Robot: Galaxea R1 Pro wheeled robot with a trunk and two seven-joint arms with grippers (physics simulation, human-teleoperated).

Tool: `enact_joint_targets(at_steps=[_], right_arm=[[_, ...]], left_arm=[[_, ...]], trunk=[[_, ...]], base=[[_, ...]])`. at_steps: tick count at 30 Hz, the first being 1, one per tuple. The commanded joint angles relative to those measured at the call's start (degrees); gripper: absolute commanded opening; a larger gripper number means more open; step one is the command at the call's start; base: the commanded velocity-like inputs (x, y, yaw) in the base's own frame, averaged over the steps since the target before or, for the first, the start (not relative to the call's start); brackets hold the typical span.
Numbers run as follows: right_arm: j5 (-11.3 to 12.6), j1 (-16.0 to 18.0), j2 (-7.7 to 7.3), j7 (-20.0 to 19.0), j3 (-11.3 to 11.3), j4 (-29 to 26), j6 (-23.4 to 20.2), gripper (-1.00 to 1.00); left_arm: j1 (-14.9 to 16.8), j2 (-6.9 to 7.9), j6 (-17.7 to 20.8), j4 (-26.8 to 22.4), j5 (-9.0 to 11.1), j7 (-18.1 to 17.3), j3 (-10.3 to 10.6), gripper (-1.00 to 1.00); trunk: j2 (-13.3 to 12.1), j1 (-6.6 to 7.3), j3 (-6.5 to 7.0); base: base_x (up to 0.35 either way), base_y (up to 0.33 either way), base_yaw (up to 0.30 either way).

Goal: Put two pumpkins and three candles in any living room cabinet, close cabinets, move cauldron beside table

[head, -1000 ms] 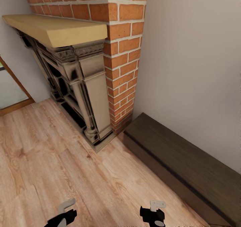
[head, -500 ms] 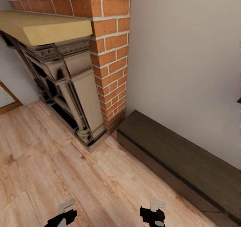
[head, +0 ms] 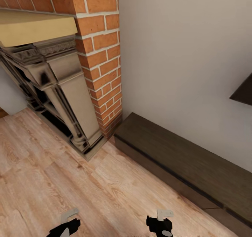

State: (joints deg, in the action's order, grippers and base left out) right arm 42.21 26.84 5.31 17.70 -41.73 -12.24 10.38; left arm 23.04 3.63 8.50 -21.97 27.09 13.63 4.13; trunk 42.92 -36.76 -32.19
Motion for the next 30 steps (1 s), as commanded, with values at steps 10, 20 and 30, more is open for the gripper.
enact_joint_targets(at_steps=[10, 20, 30], right_arm=[[0.6, 0.1, -0.04, 0.2, -0.5, 0.0, 0.3, 1.0], [0.6, 0.1, -0.03, 0.3, -0.5, 0.0, 0.3, 1.0], [0.6, 0.1, 0.08, 0.2, -0.5, 0.0, 0.3, 1.0]], left_arm=[[0.0, 0.06, 0.3, 0.4, 0.4, 0.4, 0.9, 1.0], [0.0, 0.06, 0.3, 0.4, 0.3, 0.4, 0.9, 1.0], [0.0, 0.06, 0.3, 0.6, 0.3, 0.4, 1.0, 1.0]], trunk=[[0.0, -0.01, -0.47], [0.0, -0.01, -0.86], [0.0, -0.01, -1.25]], base=[[0.0, 0.0, -0.247], [0.0, 0.0, -0.251], [0.0, 0.0, -0.251]])
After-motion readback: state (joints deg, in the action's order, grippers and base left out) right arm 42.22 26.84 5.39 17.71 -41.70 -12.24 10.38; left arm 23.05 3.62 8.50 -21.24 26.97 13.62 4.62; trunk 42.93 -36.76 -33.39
